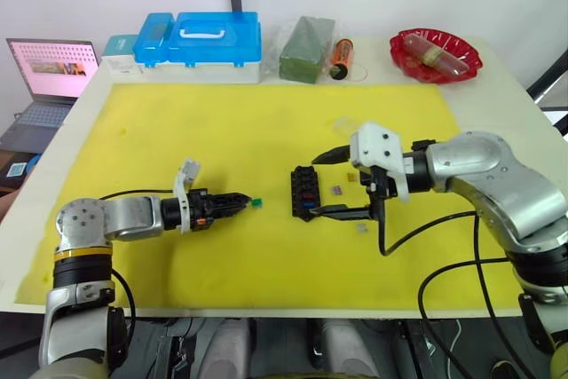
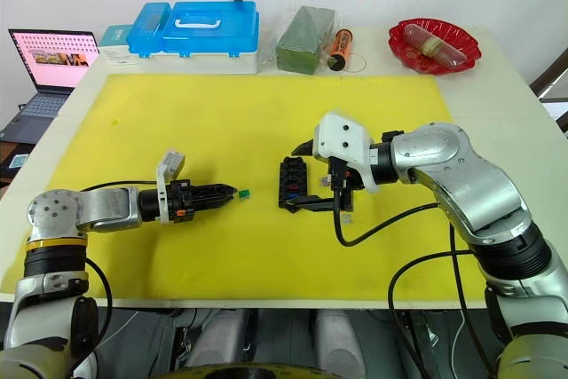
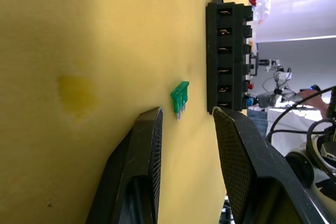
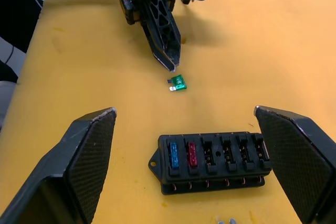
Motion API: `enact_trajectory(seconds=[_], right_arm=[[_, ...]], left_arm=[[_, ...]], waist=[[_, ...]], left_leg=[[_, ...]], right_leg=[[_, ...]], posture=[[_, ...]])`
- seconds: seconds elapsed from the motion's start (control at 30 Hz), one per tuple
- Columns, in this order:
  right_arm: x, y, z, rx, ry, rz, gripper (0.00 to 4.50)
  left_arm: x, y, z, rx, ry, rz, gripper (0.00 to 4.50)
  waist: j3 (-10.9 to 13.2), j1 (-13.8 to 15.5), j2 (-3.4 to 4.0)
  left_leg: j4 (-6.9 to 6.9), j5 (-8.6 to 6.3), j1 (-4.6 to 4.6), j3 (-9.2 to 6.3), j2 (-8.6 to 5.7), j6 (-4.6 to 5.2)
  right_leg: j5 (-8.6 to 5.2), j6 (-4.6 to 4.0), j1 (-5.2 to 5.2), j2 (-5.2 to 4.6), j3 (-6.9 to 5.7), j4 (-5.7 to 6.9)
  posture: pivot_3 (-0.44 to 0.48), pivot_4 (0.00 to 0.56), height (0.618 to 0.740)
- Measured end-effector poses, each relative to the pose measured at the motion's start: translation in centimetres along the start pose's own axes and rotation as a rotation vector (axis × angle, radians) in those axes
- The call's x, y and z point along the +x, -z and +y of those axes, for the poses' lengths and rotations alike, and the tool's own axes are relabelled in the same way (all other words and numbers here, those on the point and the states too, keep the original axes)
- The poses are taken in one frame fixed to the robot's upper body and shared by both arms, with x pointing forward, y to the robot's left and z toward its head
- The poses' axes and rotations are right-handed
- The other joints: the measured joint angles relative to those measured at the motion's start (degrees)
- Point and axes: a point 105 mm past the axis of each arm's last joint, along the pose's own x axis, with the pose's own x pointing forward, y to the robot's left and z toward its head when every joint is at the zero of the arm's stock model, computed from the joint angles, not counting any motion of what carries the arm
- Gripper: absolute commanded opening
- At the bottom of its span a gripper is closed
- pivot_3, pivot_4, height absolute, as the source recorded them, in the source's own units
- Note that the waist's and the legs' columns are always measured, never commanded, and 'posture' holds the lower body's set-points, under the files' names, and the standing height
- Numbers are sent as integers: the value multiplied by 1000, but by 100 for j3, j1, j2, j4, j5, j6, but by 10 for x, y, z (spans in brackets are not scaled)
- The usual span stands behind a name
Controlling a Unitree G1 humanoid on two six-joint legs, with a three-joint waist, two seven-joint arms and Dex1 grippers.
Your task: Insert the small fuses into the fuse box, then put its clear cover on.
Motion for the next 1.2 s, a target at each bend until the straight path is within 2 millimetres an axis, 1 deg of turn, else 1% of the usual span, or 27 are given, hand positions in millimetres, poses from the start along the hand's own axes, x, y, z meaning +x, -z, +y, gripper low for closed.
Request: enact_trajectory(seconds=[0.03, 0.1, 0.53, 0.9, 1.2], right_arm=[[0, 0, 0, 2, 1, 1, 4500], [0, 0, 0, 3, 2, 2, 4500], [0, 0, 0, 7, 10, 3, 4500], [1, -1, 0, 1, 15, 1, 4500], [1, -3, 1, -7, 13, -2, 4500]], left_arm=[[0, 0, -1, 0, 3, 0, 2199], [0, 0, -3, -1, 17, -3, 2860], [4, 3, -4, 3, 20, 10, 2860], [14, 3, -5, 19, 16, 29, 2860], [18, 4, -5, 34, 17, 35, 2860]], waist=[[0, 0, 0], [-2, -3, 1], [-6, 1, 0], [-8, 23, 1], [-10, 55, 1]], left_leg=[[0, 0, 0, 0, 0, 0], [0, 0, 0, 0, 0, 0], [-1, 1, 0, 0, -1, -1], [0, 2, 1, -2, -8, -4], [0, 3, 2, -2, -10, -5]], right_leg=[[0, 0, 0, 0, 0, 0], [0, 0, 0, 0, 0, 0], [0, 0, 2, -1, -1, -1], [0, 0, 8, -5, -4, -3], [0, 0, 11, -6, -5, -6]], posture=[[0, 150, 740], [0, 150, 740], [0, 150, 740], [0, 150, 740], [0, 150, 740]])
